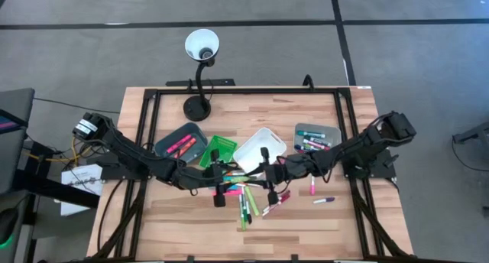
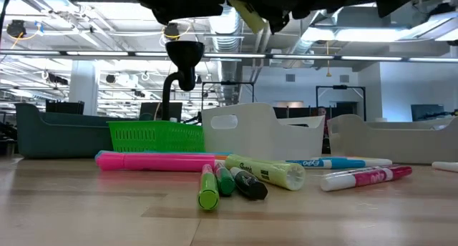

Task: Pick & Place Markers
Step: Put the green highlighter pen into the blue bin

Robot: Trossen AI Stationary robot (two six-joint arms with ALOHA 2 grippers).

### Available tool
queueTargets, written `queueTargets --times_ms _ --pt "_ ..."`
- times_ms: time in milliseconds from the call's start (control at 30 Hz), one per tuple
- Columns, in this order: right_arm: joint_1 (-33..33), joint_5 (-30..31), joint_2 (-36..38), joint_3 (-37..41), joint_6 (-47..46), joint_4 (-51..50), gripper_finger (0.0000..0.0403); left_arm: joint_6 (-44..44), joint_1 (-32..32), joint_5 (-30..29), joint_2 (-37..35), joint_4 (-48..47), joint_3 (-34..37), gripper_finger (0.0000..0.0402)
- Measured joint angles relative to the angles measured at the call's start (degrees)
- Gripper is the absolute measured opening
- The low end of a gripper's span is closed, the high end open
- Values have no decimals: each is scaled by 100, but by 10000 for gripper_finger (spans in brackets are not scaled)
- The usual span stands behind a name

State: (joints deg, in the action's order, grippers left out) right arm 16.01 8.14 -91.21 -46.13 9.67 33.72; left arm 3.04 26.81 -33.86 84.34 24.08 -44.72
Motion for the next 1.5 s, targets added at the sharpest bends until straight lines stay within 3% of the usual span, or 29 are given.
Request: queueTargets --times_ms 467,767,967,1100,1233,1333,1400,1500 --pt "-187 59 4 2 0 -66 70 121 0 83 -1 320 -15 171" --pt "-186 80 4 2 -15 -25 79 -2 -127 83 -1 319 -13 72" --pt "-173 220 70 2 -15 -106 117 -201 -145 33 -1 297 -12 65" --pt "-69 970 415 2 -13 -809 154 -203 -20 -586 -1 198 -10 80" --pt "120 1862 962 2 -17 -1824 186 -205 192 -1854 -274 -364 -8 74" --pt "270 2081 1299 2 -22 -2290 202 -563 323 -2775 -797 -1098 -8 69" --pt "355 2072 1471 2 -166 -2403 209 -1194 341 -2930 -1259 -1808 -8 70" --pt "434 2058 1612 2 -382 -2516 212 -2473 302 -2682 -1971 -3150 -11 76"
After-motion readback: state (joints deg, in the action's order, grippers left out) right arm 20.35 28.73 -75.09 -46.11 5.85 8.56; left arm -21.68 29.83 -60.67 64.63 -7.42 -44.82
